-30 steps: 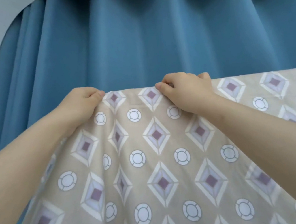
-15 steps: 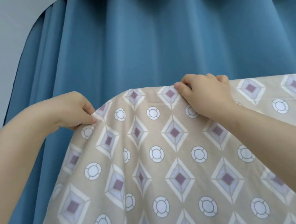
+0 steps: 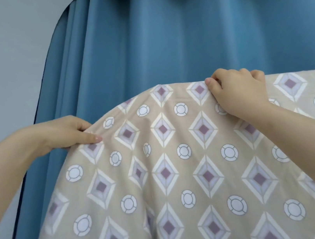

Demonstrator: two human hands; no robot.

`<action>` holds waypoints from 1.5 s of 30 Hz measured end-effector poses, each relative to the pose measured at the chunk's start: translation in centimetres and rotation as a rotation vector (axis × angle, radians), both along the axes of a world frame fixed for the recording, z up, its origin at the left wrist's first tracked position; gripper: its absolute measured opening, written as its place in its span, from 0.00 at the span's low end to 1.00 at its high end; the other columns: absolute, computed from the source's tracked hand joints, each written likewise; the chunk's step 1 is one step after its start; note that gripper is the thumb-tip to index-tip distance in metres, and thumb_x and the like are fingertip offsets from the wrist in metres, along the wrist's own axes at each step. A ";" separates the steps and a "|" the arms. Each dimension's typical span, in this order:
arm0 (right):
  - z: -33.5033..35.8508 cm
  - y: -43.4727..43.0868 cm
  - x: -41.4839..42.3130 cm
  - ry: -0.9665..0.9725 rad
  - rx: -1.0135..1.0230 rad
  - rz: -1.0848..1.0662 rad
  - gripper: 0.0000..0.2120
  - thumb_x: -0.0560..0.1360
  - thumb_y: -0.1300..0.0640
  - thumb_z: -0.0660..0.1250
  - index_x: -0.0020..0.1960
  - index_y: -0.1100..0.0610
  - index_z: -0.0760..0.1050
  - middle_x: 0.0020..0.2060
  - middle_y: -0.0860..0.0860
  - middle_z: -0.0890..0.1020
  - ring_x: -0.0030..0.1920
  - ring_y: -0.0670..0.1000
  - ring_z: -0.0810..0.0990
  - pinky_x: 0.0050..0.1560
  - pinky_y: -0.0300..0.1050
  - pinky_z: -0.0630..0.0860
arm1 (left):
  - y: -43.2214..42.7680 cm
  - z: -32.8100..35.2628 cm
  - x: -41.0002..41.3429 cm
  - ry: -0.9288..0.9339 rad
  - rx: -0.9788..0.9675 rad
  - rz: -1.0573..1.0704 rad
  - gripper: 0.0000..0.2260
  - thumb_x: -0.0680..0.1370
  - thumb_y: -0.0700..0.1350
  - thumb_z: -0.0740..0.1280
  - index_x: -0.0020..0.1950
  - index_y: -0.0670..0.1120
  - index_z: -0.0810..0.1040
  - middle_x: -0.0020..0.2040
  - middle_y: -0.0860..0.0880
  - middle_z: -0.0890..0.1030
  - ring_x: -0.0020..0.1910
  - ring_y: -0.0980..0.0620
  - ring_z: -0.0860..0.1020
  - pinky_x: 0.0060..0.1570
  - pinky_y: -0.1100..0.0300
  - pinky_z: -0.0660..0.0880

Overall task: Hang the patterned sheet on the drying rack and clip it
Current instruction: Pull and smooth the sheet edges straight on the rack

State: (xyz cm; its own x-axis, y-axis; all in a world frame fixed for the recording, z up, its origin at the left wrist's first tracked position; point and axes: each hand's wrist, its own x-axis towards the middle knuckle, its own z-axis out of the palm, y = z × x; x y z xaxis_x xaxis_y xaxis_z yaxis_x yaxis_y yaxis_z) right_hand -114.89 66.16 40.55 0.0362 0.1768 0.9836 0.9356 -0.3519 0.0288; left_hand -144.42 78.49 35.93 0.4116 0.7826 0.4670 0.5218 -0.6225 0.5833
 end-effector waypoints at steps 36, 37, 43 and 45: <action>-1.9 3.9 -10.0 -0.130 -0.170 0.202 0.16 0.77 0.51 0.55 0.64 0.49 0.69 0.62 0.51 0.73 0.64 0.56 0.65 0.65 0.54 0.56 | 0.7 -5.1 1.5 0.287 -0.271 -0.205 0.07 0.75 0.33 0.64 0.51 0.41 0.78 0.44 0.47 0.82 0.41 0.52 0.81 0.48 0.59 0.80; -1.9 4.1 -10.1 -0.128 -0.167 0.203 0.16 0.77 0.51 0.55 0.64 0.49 0.70 0.62 0.51 0.73 0.64 0.56 0.65 0.65 0.54 0.56 | 1.0 -4.3 0.8 0.266 -0.245 -0.184 0.05 0.75 0.34 0.66 0.48 0.41 0.78 0.42 0.46 0.82 0.39 0.52 0.81 0.45 0.61 0.81; -4.2 5.6 -10.3 -0.046 -0.172 0.210 0.16 0.77 0.50 0.55 0.62 0.48 0.72 0.63 0.49 0.73 0.67 0.55 0.62 0.64 0.52 0.55 | 4.6 -3.1 -2.8 -0.475 0.014 -0.046 0.05 0.79 0.45 0.63 0.45 0.45 0.74 0.40 0.48 0.78 0.40 0.51 0.76 0.39 0.60 0.75; -5.5 6.0 -10.6 -0.035 -0.187 0.218 0.15 0.77 0.49 0.56 0.62 0.47 0.72 0.63 0.48 0.73 0.67 0.55 0.61 0.64 0.52 0.54 | 5.6 -5.1 -2.3 -0.355 -0.087 -0.094 0.09 0.80 0.52 0.60 0.48 0.48 0.73 0.41 0.51 0.78 0.39 0.52 0.75 0.38 0.60 0.72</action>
